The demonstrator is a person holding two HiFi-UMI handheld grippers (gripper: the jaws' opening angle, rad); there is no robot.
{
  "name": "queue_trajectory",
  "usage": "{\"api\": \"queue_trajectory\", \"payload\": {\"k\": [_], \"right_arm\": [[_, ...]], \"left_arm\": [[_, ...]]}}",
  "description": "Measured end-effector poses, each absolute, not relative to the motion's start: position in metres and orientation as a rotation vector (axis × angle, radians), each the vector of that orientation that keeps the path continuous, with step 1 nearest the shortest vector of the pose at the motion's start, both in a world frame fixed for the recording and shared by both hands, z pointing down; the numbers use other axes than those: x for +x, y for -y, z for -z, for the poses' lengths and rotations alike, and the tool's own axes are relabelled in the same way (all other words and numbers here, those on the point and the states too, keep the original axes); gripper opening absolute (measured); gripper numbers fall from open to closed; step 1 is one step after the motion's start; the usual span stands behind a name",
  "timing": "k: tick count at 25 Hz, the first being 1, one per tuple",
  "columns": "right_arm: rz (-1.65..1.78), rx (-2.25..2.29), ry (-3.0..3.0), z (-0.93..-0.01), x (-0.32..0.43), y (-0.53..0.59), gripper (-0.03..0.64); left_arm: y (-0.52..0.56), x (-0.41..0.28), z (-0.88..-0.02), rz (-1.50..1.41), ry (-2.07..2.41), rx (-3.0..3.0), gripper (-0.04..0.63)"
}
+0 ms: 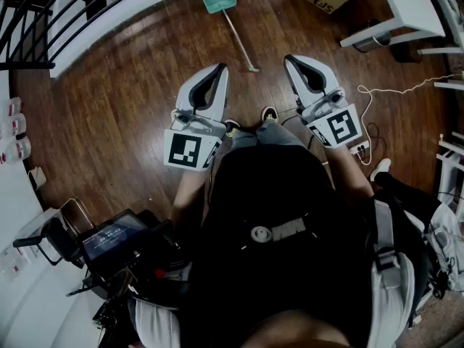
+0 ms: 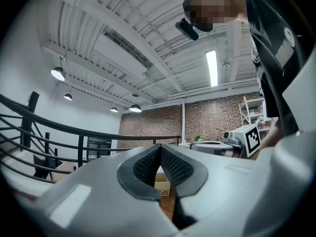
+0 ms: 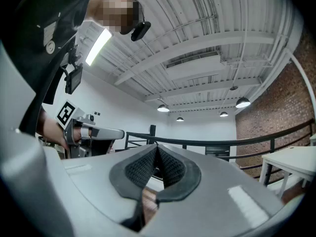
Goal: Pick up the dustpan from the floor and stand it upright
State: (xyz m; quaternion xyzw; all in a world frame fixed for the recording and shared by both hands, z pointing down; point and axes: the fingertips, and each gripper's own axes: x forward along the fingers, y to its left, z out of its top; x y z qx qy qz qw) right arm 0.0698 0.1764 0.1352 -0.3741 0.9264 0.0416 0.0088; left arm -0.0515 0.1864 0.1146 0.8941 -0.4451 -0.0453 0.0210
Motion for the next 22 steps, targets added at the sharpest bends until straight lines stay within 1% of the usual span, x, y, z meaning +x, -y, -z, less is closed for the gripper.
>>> {"api": "queue_trajectory", "payload": {"k": [9,18,22], "right_arm": [[-0.155,-1.120,-2.931,-0.140,0.084,-0.153,0.003],[-0.052,-0.998,-2.965,-0.175,0.138,-0.054,0.003],[-0.039,-0.956,-2.958,-0.179,0.156,-0.018,0.003]], "left_arm": [[-0.163,-0.035,-0.121,0.087,1.360,2.772,0.017],[-0.064,0.039,-0.139,-0.018,1.375,2.780,0.017],[-0.032,0.057,-0.138,-0.032,1.389,2.766,0.017]]}}
